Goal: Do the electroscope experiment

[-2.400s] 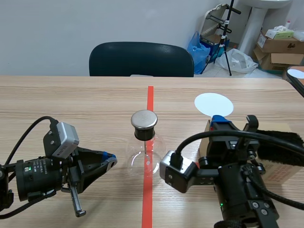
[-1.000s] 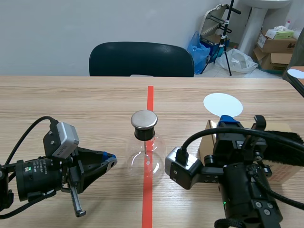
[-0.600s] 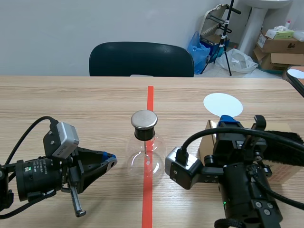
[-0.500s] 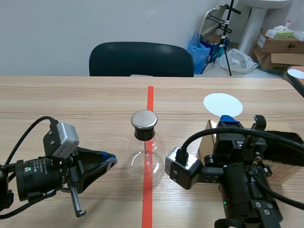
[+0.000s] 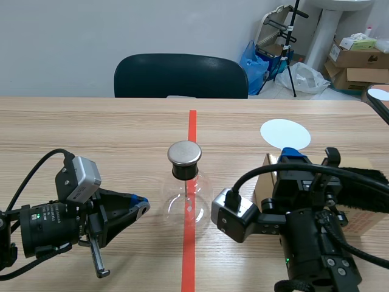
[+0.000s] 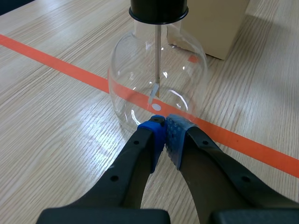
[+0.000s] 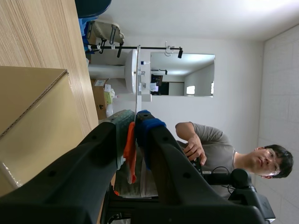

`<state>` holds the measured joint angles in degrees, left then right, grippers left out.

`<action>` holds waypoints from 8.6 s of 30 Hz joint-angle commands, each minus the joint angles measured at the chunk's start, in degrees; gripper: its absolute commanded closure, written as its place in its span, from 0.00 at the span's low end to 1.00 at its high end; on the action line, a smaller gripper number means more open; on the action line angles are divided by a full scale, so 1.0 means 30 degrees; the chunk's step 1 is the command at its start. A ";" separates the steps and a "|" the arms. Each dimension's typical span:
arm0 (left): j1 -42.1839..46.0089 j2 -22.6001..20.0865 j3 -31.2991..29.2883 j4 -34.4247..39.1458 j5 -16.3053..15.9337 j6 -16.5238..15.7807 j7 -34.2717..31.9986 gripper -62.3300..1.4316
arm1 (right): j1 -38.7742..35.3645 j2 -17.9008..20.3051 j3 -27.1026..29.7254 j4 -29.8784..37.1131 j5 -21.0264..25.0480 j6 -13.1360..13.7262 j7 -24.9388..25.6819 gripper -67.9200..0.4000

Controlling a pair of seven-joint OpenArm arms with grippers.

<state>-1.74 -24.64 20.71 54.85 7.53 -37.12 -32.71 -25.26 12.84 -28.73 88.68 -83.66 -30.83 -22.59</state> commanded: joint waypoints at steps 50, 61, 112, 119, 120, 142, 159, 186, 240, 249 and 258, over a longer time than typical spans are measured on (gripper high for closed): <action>-0.0058 -0.0058 -0.0015 0.0444 -0.0204 0.0044 -0.0160 0.92 | 0.0321 0.0000 0.0073 0.0240 -0.0014 -0.0262 -0.0073 0.98; -0.0058 -0.0058 -0.0015 0.0444 -0.0204 0.0044 -0.0160 0.92 | -0.0160 0.0000 0.0248 0.0240 -0.0014 -0.1224 -0.0058 0.98; 1.6130 -0.2645 -1.0790 1.5977 -0.0787 -0.0919 -0.2499 0.02 | -0.2718 -0.0372 0.5217 -0.2710 0.0459 -0.4677 0.7315 0.98; 1.6130 -0.2645 -1.0790 1.5977 -0.0780 -0.0919 -0.2623 0.00 | -0.2514 -0.0372 0.5238 -0.3337 0.0182 -0.4677 0.7453 0.98; 1.6130 -0.2645 -1.0790 1.5977 -0.0780 -0.0919 -0.2594 0.00 | -0.2463 -0.0372 0.5260 -0.3402 0.0168 -0.4677 0.7453 0.98; 1.6130 -0.3286 -1.0768 1.5970 -0.1224 -0.0919 -0.1945 0.00 | -0.2106 -0.0364 0.5654 -0.4124 0.0095 -0.4677 0.7519 0.98; 1.6240 -0.3279 -1.0768 1.5970 -0.1224 -0.0919 -0.1938 0.00 | -0.2106 -0.0357 0.5734 -0.4124 0.0102 -0.4677 0.7912 0.71; 1.6240 -0.3279 -1.0768 1.5977 -0.1384 -0.0919 -0.1581 0.00 | -0.2106 -0.0364 0.5719 -0.4124 0.0546 -0.4677 0.8021 0.00; 1.6232 -0.3279 -1.0768 1.5977 -0.3147 -0.0919 -0.1144 0.00 | -0.2106 -0.0364 0.5719 -0.4124 0.0546 -0.4677 0.8021 0.00; 1.6232 -0.3279 -1.0768 1.5977 -0.3147 -0.0919 -0.1144 0.00 | -0.2106 -0.0364 0.5719 -0.4124 0.0546 -0.4677 0.8021 0.00; 1.6232 -0.3279 -1.0768 1.5977 -0.3082 -0.0919 -0.1144 0.00 | -0.2106 -0.0364 0.5719 -0.4124 0.0546 -0.4677 0.8021 0.00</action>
<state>46.83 -34.61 -11.66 102.56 -1.34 -39.79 -35.20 -31.94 11.57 -11.73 76.05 -82.43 -41.54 1.45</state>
